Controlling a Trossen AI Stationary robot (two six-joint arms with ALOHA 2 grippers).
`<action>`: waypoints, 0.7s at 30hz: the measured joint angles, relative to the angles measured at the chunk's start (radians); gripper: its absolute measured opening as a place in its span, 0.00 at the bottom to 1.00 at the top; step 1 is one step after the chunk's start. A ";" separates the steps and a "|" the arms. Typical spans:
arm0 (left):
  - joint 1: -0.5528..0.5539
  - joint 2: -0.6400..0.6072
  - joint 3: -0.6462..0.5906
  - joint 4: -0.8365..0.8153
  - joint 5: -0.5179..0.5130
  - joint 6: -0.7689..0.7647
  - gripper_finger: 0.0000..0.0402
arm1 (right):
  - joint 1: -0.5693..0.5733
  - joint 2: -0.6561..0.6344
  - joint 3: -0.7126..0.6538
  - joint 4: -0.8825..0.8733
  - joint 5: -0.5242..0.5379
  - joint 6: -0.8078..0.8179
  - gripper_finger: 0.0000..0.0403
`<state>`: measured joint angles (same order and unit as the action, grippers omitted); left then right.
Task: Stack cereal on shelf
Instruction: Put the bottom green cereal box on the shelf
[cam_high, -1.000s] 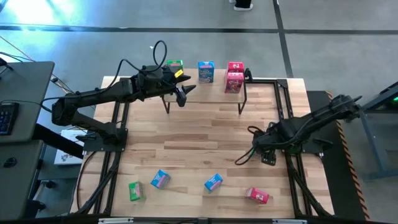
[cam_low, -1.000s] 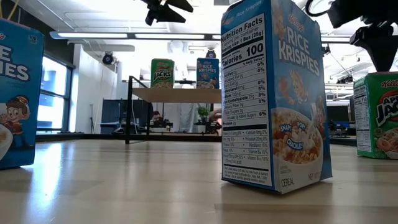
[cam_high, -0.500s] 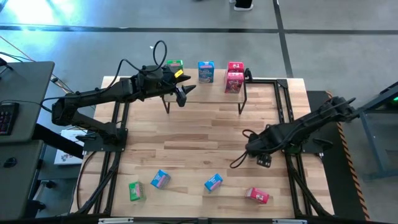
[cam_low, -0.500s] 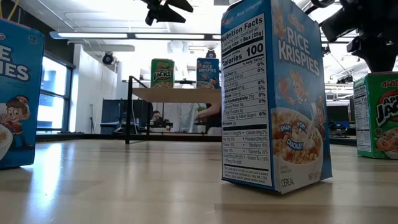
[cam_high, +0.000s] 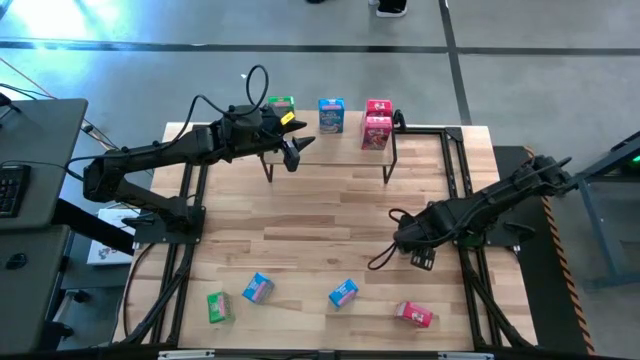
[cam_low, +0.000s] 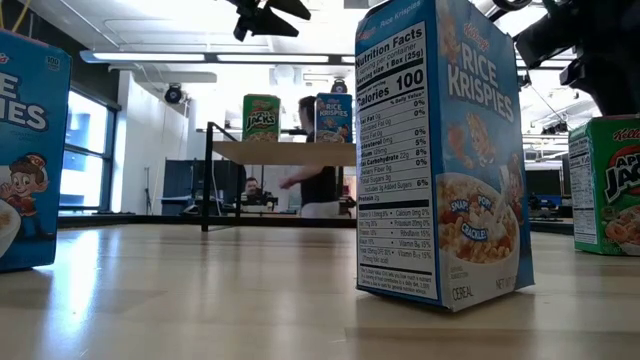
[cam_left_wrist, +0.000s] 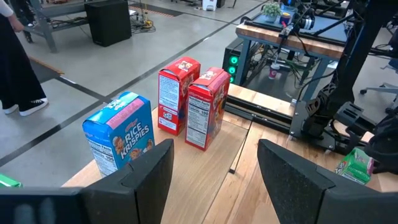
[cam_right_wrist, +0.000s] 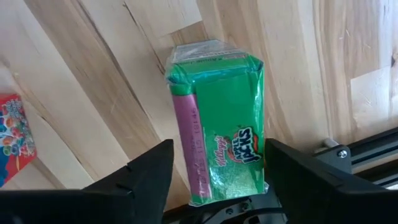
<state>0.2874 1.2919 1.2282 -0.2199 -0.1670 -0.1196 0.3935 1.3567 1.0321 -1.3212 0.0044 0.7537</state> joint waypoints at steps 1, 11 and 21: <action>0.000 0.000 0.000 0.000 0.000 0.000 0.56 | 0.000 0.000 0.000 0.000 0.000 0.004 0.59; 0.000 0.000 0.000 0.000 0.000 0.000 0.56 | 0.000 0.000 0.000 0.000 -0.001 0.006 0.44; 0.000 0.000 0.000 0.000 0.000 0.000 0.56 | 0.000 0.000 0.000 0.000 -0.001 0.006 0.35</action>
<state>0.2872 1.2917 1.2282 -0.2203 -0.1673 -0.1196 0.3935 1.3567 1.0321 -1.3212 0.0032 0.7593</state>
